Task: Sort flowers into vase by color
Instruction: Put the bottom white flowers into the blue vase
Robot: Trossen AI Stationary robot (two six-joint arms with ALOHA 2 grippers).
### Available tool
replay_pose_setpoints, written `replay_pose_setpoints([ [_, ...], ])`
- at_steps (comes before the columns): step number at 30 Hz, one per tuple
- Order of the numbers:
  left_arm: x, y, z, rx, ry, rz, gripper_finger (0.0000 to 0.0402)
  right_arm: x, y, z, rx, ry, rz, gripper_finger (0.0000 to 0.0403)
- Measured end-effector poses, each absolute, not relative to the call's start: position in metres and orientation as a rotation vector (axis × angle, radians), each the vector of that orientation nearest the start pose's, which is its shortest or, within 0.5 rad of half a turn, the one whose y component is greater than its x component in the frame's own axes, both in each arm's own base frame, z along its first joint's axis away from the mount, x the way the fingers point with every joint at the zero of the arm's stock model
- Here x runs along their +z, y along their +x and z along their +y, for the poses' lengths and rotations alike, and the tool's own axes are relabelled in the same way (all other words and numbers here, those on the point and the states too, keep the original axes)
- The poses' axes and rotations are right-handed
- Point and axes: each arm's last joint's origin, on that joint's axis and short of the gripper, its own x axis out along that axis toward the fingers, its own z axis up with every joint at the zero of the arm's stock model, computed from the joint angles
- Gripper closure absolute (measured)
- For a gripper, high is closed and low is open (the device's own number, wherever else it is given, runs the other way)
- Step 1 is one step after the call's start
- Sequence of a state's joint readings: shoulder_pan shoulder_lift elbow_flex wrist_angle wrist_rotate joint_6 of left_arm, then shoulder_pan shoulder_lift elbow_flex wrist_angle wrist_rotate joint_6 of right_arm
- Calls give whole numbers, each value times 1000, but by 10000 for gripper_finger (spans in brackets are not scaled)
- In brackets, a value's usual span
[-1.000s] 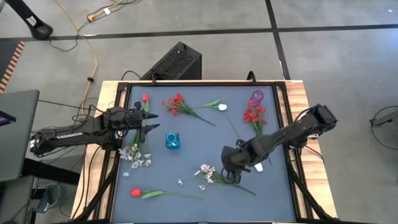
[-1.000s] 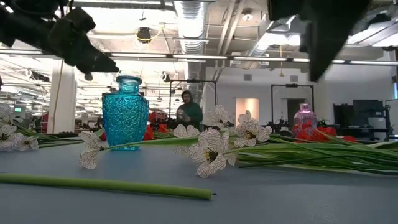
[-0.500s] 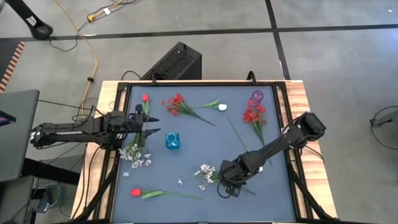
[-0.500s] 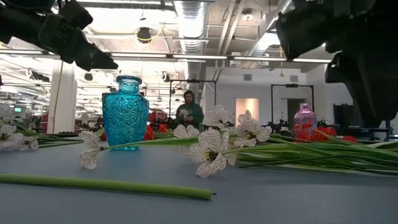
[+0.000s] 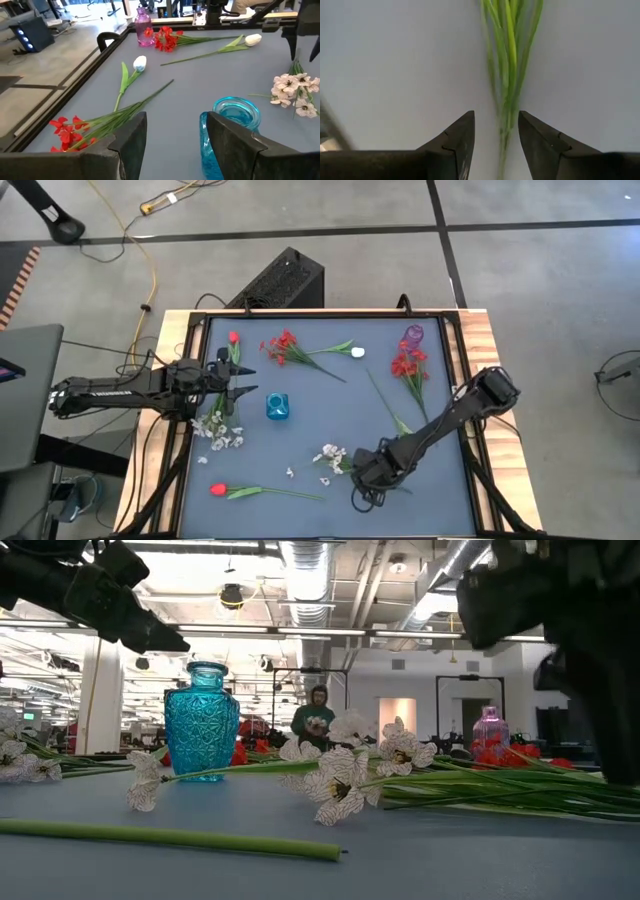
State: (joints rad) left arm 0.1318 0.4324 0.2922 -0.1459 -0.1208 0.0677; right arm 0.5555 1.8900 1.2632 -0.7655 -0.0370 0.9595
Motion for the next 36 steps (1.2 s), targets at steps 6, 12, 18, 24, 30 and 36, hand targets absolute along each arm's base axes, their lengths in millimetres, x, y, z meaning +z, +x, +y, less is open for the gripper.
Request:
replay_pose_setpoints([
  [6,212,122,20,248,67,297,205,141,307,195,-199,410,1436,245],
  [12,212,122,21,267,70,302,205,140,307,195,-209,415,1447,313],
  [18,212,122,21,267,70,302,205,155,309,192,-175,462,1387,369],
  [24,211,122,20,267,70,307,205,193,316,184,-104,480,1185,369],
  [30,210,121,20,266,70,317,205,256,315,173,-95,217,730,369],
  [36,210,121,20,266,70,318,205,299,334,154,-112,-115,370,368],
])
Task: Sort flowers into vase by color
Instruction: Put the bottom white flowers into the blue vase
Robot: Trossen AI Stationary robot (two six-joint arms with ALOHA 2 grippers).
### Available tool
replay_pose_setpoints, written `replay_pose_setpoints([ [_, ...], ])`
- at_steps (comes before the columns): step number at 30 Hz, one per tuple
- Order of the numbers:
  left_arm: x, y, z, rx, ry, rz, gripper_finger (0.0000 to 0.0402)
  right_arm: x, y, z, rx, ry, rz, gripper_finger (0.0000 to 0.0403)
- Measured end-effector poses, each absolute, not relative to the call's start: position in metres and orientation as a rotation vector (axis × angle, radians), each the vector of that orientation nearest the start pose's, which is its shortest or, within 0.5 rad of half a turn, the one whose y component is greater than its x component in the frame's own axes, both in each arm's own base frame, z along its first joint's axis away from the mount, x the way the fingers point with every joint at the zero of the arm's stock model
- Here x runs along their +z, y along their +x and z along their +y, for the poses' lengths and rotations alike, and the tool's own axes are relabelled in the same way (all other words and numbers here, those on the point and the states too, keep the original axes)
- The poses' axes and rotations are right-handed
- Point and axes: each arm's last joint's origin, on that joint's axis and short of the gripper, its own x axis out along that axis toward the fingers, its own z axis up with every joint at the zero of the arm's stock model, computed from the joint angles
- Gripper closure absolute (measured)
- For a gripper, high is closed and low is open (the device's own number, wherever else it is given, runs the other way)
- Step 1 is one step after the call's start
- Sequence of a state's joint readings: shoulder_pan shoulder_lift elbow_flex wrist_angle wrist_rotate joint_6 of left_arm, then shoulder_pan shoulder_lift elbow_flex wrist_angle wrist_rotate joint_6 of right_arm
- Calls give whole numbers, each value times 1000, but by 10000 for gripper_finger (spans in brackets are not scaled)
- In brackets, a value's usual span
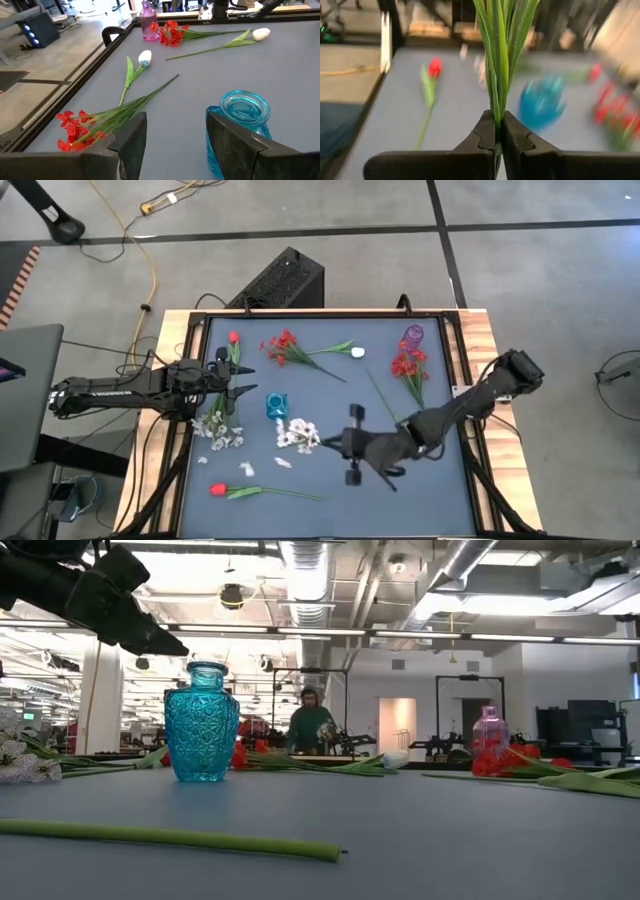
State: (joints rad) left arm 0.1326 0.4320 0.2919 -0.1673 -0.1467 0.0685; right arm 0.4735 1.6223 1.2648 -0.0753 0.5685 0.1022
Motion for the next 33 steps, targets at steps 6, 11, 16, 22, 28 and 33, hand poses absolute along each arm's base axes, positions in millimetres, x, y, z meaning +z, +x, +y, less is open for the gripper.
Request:
replay_pose_setpoints([
  [6,210,122,21,281,79,317,205,299,376,97,103,-223,76,368],
  [11,204,120,28,518,112,351,205,290,405,42,111,-233,-100,368],
  [16,180,120,28,519,147,304,205,271,421,10,142,-210,-215,368],
  [22,181,120,26,471,141,242,205,257,428,1,158,-191,-208,368],
  [28,181,120,26,464,145,238,205,243,435,1,158,-179,-205,368],
  [33,181,120,26,464,146,238,205,230,440,0,136,-179,-180,368],
])
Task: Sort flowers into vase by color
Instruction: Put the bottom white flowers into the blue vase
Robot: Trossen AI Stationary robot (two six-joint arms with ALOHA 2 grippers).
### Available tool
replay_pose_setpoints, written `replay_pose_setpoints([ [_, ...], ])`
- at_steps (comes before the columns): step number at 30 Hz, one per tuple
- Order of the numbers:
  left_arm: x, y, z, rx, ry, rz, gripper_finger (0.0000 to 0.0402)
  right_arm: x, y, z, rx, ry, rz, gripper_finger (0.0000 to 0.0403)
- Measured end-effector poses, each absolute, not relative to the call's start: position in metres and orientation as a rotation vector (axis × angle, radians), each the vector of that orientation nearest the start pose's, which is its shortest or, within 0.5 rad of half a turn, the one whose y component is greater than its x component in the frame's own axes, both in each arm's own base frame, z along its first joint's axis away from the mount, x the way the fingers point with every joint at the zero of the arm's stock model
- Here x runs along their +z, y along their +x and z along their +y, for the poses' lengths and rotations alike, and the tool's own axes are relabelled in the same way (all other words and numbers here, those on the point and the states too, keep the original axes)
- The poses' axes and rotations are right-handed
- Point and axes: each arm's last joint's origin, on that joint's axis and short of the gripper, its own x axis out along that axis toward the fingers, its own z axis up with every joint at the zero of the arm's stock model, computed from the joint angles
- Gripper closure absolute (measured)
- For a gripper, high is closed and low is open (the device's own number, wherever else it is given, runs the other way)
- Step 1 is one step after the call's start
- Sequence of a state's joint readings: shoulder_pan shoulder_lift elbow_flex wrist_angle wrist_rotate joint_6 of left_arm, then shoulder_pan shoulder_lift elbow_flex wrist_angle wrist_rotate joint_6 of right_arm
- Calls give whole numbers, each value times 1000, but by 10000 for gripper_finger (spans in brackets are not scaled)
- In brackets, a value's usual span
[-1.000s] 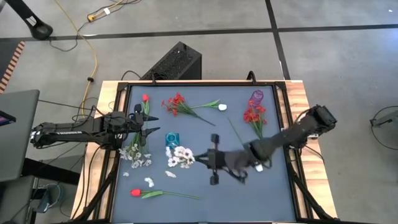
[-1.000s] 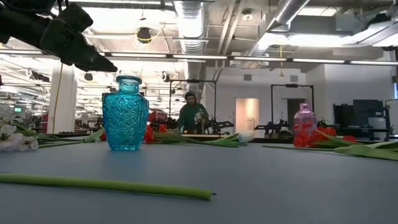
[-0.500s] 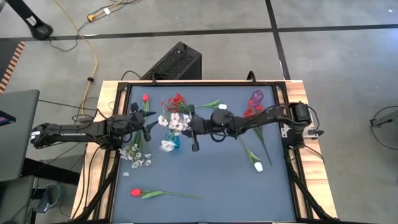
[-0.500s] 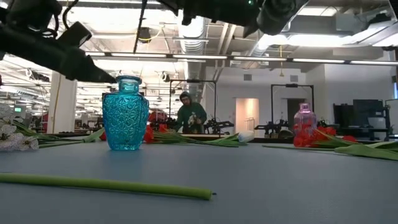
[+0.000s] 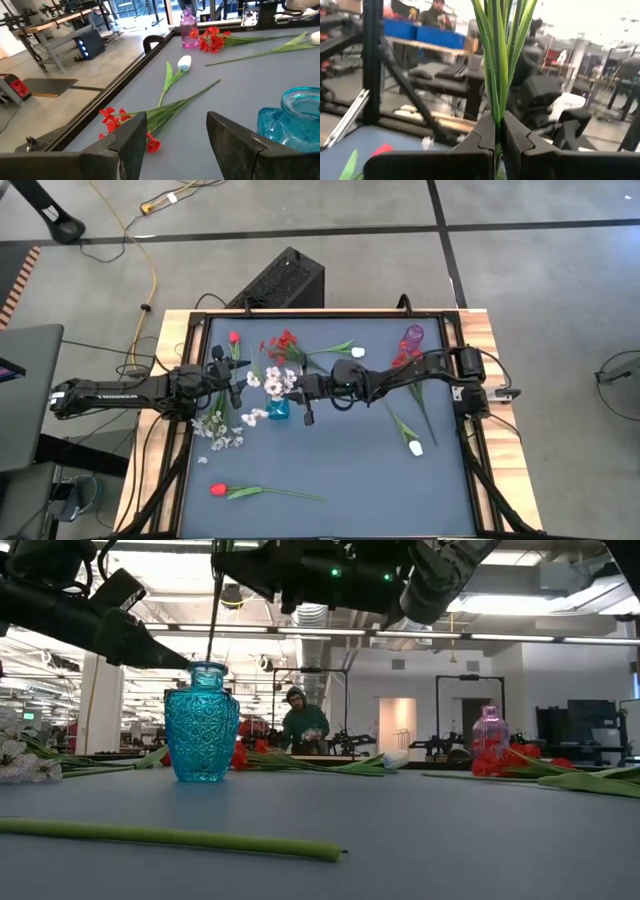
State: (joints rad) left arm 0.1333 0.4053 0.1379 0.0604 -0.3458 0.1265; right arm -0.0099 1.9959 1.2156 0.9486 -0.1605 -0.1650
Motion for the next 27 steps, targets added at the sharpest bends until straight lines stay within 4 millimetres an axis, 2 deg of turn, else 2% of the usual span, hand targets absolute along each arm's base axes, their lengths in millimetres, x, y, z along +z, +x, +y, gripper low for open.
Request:
replay_pose_setpoints([
  [2,181,120,26,458,141,236,205,229,441,-2,130,-174,-182,368],
  [8,182,121,25,438,132,230,205,207,448,-4,116,-175,-144,368],
  [11,181,121,25,439,128,229,205,205,448,-6,95,-148,-135,362],
  [22,181,121,25,428,124,228,205,200,449,-17,27,-5,-58,295],
  [27,181,121,25,419,123,228,205,197,449,-17,31,-1,-24,259],
])
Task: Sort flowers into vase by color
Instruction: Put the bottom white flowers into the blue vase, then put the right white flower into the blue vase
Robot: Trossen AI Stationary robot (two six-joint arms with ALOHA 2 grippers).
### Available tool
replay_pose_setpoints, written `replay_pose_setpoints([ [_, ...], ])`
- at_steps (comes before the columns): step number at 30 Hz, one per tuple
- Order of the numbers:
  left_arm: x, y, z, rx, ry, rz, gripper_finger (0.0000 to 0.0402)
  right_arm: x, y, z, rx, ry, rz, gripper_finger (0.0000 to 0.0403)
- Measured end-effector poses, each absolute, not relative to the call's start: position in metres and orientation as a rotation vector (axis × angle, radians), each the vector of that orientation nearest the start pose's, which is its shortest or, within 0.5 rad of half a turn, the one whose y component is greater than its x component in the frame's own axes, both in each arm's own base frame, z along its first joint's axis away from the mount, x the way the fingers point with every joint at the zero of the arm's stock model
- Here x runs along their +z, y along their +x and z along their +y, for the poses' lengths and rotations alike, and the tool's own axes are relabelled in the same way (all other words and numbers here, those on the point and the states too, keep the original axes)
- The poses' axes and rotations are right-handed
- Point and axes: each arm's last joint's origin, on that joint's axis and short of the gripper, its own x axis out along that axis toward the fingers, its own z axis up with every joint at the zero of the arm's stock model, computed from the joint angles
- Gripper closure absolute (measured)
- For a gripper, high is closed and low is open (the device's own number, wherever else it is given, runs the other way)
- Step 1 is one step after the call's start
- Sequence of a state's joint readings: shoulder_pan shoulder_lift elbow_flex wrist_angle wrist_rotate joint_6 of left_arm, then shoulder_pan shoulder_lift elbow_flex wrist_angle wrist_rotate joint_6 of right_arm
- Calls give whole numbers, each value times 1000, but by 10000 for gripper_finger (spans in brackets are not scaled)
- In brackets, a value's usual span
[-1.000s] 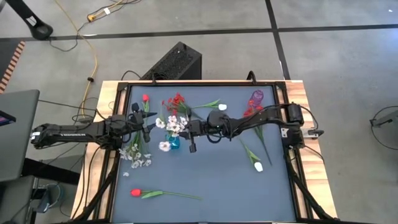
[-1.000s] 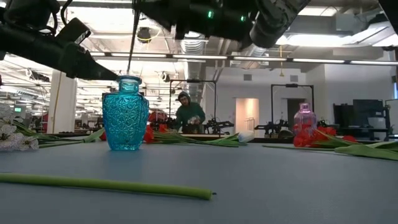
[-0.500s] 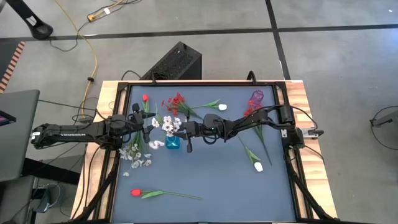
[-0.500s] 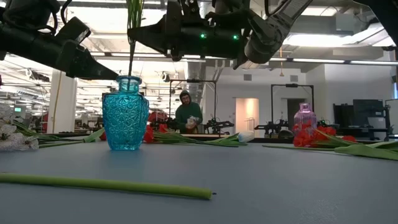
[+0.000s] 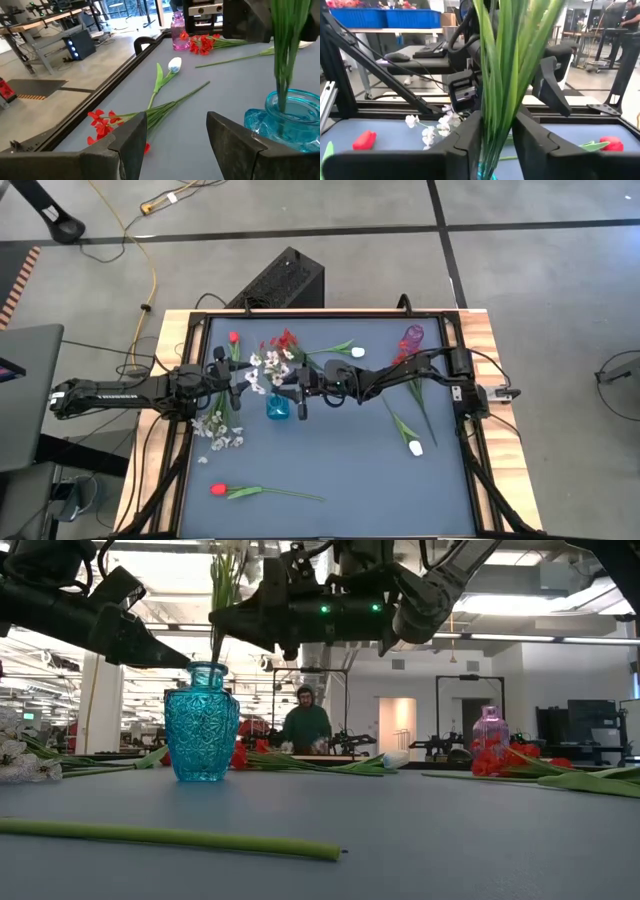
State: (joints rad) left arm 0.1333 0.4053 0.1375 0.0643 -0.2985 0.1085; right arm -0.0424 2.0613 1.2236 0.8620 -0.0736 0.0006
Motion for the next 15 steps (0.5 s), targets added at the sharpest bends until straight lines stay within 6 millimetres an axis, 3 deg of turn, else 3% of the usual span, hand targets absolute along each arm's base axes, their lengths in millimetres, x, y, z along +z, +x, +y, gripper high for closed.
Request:
replay_pose_setpoints([
  [7,181,121,25,417,123,229,205,205,446,-16,39,15,94,197],
  [15,181,121,25,415,124,232,205,238,427,-14,59,63,466,154],
])
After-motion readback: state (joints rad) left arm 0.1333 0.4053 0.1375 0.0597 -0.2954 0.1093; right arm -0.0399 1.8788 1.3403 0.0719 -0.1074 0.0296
